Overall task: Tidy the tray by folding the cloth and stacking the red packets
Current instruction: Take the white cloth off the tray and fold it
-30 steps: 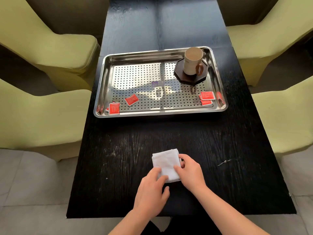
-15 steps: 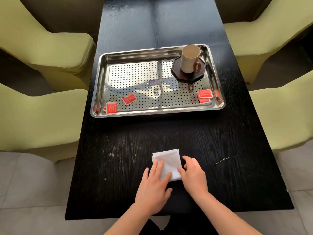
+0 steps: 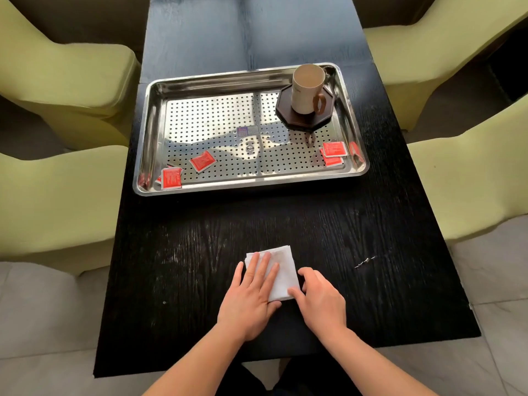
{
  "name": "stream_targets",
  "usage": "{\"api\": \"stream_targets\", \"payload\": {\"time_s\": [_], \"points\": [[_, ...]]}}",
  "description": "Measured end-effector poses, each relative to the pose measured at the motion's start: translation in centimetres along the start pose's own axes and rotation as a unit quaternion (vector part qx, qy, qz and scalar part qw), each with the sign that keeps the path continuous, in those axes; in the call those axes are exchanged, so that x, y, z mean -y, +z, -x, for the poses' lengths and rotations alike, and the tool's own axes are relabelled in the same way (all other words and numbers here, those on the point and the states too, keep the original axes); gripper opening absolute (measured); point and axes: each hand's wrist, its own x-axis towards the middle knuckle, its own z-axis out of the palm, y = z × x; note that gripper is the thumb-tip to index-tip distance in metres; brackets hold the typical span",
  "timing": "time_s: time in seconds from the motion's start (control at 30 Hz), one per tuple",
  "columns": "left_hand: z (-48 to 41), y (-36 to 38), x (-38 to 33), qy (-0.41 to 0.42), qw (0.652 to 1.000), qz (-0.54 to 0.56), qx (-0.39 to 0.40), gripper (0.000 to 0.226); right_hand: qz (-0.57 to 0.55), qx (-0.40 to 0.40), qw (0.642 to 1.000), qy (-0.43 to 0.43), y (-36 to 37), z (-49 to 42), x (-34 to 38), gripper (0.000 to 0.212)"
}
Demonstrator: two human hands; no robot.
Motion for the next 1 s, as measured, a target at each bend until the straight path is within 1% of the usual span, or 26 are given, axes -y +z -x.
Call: {"api": "stream_targets", "payload": {"time_s": [0.1, 0.17, 0.2, 0.27, 0.33, 0.4, 0.5, 0.6, 0.67, 0.73, 0.87, 0.93, 1.0], "points": [[-0.1, 0.4, 0.1, 0.006, 1.0, -0.008, 0.016, 0.078, 0.031, 0.008, 0.999, -0.022, 0.2, 0.0, -0.2, 0.034], [-0.1, 0.1, 0.0, 0.007, 1.0, -0.004, 0.016, 0.079, 0.044, 0.0, 0.998, -0.052, -0.1, 0.0, -0.3, 0.038], [0.0, -0.1, -0.1, 0.006, 1.0, -0.002, 0.011, 0.079, 0.053, -0.022, 0.994, -0.09, -0.2, -0.1, -0.5, 0.041], [0.6, -0.6, -0.3, -0.004, 1.0, 0.008, -0.02, 0.08, 0.069, -0.073, 0.977, -0.19, -0.6, -0.6, -0.9, 0.053], [1.5, -0.7, -0.5, -0.03, 0.997, 0.032, -0.057, 0.076, 0.122, -0.053, 0.947, -0.293, -0.9, -1.6, -1.2, 0.062], [2.0, -0.2, -0.7, -0.052, 0.994, 0.048, -0.08, 0.074, 0.187, -0.002, 0.917, -0.353, -1.2, -2.8, -1.4, 0.068], [2.2, 0.9, -0.8, -0.069, 0.995, 0.043, -0.052, 0.079, 0.258, 0.076, 0.895, -0.357, -1.3, -4.1, -2.0, 0.085], [2.0, 1.4, -0.5, -0.073, 0.997, 0.028, -0.009, 0.087, 0.279, 0.117, 0.891, -0.34, -0.9, -4.6, -2.6, 0.097], [2.0, 1.3, -0.4, -0.072, 0.997, 0.014, 0.016, 0.091, 0.285, 0.123, 0.89, -0.335, -0.9, -4.6, -2.6, 0.1], [2.1, 1.0, -0.6, -0.076, 0.997, 0.004, 0.022, 0.093, 0.283, 0.12, 0.889, -0.34, -1.3, -4.4, -2.2, 0.1], [2.6, -0.2, -1.4, -0.079, 0.996, 0.03, -0.02, 0.088, 0.255, 0.088, 0.898, -0.348, -2.3, -2.8, -2.2, 0.097], [3.0, -0.1, -1.5, -0.06, 0.997, 0.028, -0.043, 0.085, 0.244, 0.08, 0.892, -0.372, -2.0, -1.4, -3.3, 0.093], [3.4, 0.5, -1.3, -0.046, 0.998, 0.022, -0.031, 0.083, 0.249, 0.092, 0.882, -0.39, -1.6, -0.1, -4.8, 0.092]]}}
